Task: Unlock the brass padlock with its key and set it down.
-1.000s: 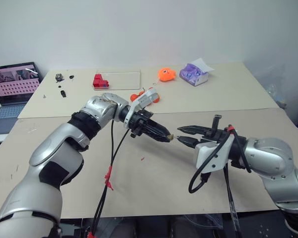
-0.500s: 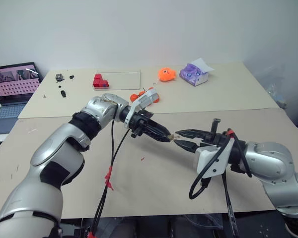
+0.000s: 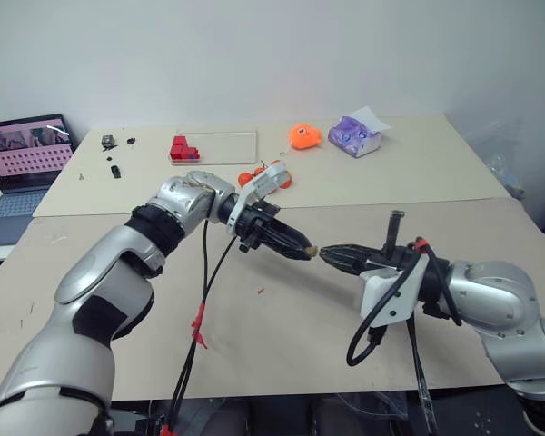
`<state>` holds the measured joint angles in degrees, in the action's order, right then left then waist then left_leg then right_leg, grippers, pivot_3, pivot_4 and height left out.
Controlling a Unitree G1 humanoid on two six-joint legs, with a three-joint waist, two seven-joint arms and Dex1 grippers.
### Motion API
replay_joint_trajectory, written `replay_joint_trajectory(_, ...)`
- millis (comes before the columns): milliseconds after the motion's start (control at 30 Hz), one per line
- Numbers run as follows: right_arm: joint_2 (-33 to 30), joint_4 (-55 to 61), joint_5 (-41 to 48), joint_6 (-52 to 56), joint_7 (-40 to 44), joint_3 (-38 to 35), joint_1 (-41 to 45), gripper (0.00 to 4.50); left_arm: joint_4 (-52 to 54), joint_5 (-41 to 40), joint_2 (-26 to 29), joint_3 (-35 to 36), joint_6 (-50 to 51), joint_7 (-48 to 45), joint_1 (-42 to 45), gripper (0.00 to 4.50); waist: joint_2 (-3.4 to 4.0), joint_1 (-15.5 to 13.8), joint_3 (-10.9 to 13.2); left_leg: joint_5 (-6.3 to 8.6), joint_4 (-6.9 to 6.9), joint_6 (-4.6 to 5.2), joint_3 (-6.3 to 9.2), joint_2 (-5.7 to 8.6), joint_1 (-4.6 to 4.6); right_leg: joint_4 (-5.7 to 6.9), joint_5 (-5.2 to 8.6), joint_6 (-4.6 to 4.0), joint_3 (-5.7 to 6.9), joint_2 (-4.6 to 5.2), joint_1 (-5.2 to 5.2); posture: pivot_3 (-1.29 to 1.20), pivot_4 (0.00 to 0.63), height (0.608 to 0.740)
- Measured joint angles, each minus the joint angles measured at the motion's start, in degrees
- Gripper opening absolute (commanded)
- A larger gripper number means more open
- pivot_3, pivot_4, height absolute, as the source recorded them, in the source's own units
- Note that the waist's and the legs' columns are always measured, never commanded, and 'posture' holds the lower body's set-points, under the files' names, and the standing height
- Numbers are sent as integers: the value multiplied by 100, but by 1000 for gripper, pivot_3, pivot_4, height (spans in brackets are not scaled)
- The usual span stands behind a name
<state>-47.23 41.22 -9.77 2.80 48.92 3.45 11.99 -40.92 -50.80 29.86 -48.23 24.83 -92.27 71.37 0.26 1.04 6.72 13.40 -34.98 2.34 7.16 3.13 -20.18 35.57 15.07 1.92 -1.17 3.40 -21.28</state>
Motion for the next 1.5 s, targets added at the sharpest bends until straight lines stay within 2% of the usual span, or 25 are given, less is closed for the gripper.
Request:
replay_joint_trajectory(233, -20, -4, 117, 97, 82, -12, 0, 75, -93, 196, -90, 4, -423, -21, 12, 822, -1, -10, 0, 0, -1, 0, 0, 0, -1, -1, 0, 0, 0, 1, 1, 0, 150, 740)
replay_joint_trajectory(500, 98, 6, 859, 1138, 223, -124, 54, 75, -706, 1540, -667, 523, -2769, -21, 59, 822, -1, -17, 1, 0, 4, 0, 1, -2, -3, -43, -6, -10, -4, 4, 3, 0, 150, 740)
replay_joint_trajectory(733, 96, 219, 1222, 1579, 228, -126, 217, 75, -743, 2154, -787, 674, -3574, -21, 0, 822, -1, -22, 0, 1, 1, 2, 1, -1, -2, -42, -6, -10, -9, 6, 6, 0, 150, 740)
replay_joint_trajectory(1067, -10, 212, 1262, 1770, 204, -125, 250, 75, -981, 2374, -986, 1058, -3691, -21, -16, 822, 0, -15, 0, 2, 0, 3, 0, -1, -2, -33, -6, -10, -5, 3, 5, 0, 150, 740)
replay_joint_trajectory(1500, -520, 43, 765, 302, 325, -160, -132, 75, -939, 2320, -867, 950, -3323, -21, -36, 822, -1, -19, 0, 2, -1, 3, -6, -1, -2, -32, -5, -9, -1, 2, 8, 0, 150, 740)
